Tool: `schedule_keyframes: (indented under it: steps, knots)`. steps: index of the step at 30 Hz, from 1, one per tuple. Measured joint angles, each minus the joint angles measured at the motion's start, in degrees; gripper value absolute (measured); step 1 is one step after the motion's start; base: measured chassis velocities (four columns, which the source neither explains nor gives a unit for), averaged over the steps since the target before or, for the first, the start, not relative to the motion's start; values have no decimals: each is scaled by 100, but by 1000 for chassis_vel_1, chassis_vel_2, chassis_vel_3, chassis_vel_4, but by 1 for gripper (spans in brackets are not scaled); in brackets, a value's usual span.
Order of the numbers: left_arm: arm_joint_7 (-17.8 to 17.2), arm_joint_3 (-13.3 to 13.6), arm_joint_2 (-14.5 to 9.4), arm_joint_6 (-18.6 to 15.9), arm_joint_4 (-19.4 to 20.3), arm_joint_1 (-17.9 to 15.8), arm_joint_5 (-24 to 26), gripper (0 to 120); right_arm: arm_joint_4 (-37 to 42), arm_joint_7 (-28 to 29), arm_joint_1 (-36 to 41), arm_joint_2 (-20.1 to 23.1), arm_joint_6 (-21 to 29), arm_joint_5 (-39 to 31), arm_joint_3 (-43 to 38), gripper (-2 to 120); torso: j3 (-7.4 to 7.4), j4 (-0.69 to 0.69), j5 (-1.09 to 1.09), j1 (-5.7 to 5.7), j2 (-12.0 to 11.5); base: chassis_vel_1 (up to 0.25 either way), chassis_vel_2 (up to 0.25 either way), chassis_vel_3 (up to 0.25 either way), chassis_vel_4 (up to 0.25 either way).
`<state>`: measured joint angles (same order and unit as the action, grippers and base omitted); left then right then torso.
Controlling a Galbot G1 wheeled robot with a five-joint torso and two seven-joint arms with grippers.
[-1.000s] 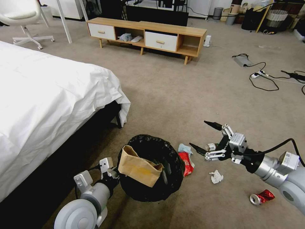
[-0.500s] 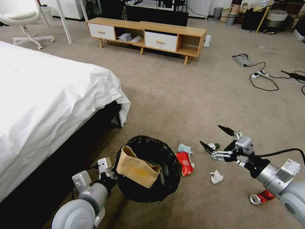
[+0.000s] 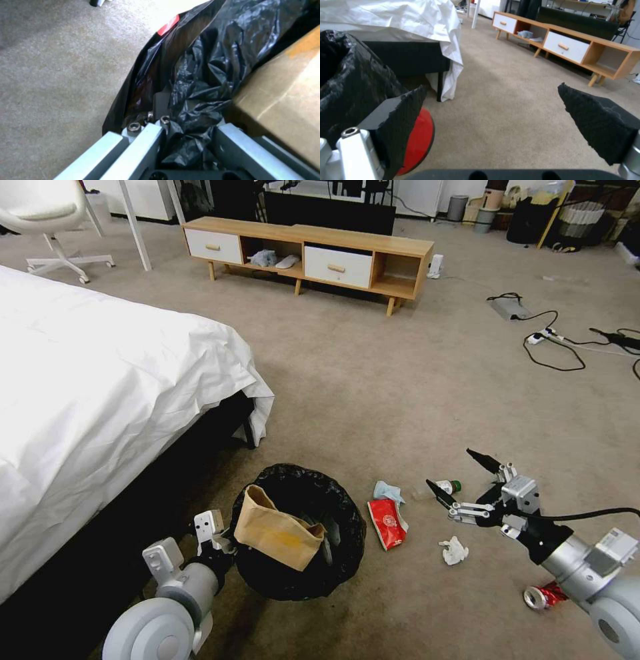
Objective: Pick up the trash bin and place the garbage on the floor into it.
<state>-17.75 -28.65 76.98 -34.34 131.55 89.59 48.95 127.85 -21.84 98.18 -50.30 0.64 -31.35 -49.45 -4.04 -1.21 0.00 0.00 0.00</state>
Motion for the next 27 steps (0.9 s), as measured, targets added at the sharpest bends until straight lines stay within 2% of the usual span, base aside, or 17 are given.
schedule_keyframes:
  steps: [7, 21, 27]
  knots:
    - [82, 10, -3, -21, -8, 7, -193, 0, -11, -12, -22, -10, -21, 7, 10, 100, 0, 0, 0, 0, 0, 0, 0, 0, 0]
    - [86, 26, 31, 47, -2, 21, -261, 0, -4, -14, -7, -6, -45, -7, 41, 100, 0, -3, 0, 0, 0, -8, -7, -5, -5]
    - [55, 13, 9, 66, 10, 20, -254, 0, 0, 55, -42, -8, -48, -33, 78, 100, 0, 2, 0, 0, 0, 0, 0, 0, 0]
